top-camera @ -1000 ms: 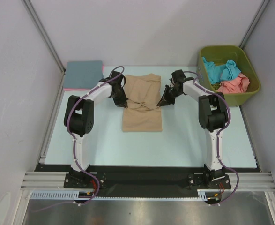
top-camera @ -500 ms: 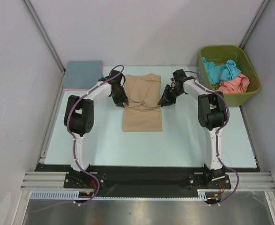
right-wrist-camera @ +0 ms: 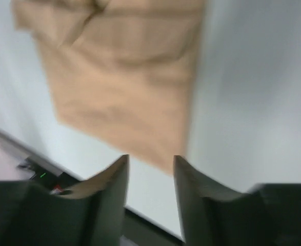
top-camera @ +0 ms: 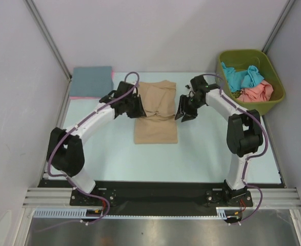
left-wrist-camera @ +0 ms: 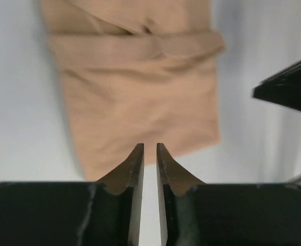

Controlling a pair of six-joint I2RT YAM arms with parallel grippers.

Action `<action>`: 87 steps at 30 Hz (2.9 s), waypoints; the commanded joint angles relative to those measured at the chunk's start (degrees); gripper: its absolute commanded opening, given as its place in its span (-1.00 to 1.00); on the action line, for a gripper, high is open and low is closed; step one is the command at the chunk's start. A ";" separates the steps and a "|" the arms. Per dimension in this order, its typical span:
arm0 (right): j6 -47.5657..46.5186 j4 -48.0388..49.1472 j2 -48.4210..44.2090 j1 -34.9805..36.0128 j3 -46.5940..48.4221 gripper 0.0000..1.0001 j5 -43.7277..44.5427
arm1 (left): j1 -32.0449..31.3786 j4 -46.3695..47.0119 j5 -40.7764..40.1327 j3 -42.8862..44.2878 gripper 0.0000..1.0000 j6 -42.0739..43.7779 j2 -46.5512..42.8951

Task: Fold and stack the t-shirts
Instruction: Fold the tshirt

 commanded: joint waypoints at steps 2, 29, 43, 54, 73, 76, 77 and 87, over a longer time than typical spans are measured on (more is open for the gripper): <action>2.35 6.33 -1.67 8.37 -5.34 -0.41 -13.67 | -3.13 9.32 12.20 -8.49 -0.74 -2.56 2.55; -0.71 8.35 3.99 6.90 -18.25 -1.00 -8.16 | -1.37 10.30 4.55 -23.70 -0.91 -0.99 7.04; 1.20 9.66 -11.40 -0.94 -24.25 -1.00 -6.39 | -1.82 2.66 4.64 -23.01 -0.78 0.42 -8.15; 18.36 28.66 2.20 7.76 -12.13 -0.50 -6.24 | -0.76 14.42 10.62 -11.42 -0.76 -4.15 6.76; 13.70 27.07 12.93 8.30 0.98 -0.19 5.12 | 1.26 14.17 7.63 8.02 -0.77 -3.45 26.81; 13.09 26.90 14.78 7.94 4.21 -0.18 5.64 | 2.05 13.02 6.75 12.14 -0.77 -2.48 29.18; 12.91 27.07 15.04 7.85 5.19 -0.19 5.91 | 2.23 12.67 6.58 13.29 -0.77 -2.31 29.45; 8.88 15.58 23.04 5.92 32.08 -0.05 8.80 | 3.90 0.84 0.51 38.31 -0.71 1.64 34.46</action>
